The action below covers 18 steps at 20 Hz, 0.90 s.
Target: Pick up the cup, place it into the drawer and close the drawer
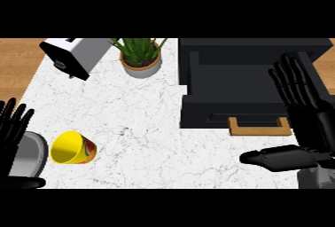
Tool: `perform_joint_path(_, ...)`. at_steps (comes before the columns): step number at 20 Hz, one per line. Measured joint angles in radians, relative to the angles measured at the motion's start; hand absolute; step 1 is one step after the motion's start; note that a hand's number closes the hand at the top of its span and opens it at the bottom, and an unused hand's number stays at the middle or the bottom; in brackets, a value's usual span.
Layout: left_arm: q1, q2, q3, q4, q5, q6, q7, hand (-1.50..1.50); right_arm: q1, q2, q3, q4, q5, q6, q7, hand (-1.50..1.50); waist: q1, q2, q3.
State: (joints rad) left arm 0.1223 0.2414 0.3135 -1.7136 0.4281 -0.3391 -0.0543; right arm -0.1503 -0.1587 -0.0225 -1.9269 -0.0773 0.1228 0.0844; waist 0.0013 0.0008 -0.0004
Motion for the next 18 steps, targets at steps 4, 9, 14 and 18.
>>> perform_joint_path(4, 0.0, 0.003, 0.018, 0.127, -0.052, -0.041, -0.077, -1.5, -0.014, -0.009, -0.028, 0.027, -0.014, 0.02, -0.025, -1.5, -0.001, 0.0, 0.0)
perform_joint_path(9, -0.036, -0.009, 0.019, 0.313, -0.161, -0.041, -0.217, -1.5, -0.063, -0.024, -0.057, 0.036, -0.03, 0.025, 0.001, -1.5, -0.002, 0.0, 0.0)
perform_joint_path(14, -0.059, 0.01, 0.033, 0.483, -0.214, -0.069, -0.324, -1.5, -0.061, -0.03, -0.072, 0.053, -0.032, 0.044, -0.016, -1.5, -0.002, 0.0, 0.0)
perform_joint_path(18, -0.117, 0.027, 0.03, 0.646, -0.274, -0.076, -0.441, -1.5, -0.096, -0.03, -0.075, 0.062, -0.034, 0.039, 0.008, -1.5, -0.003, -0.002, 0.005)
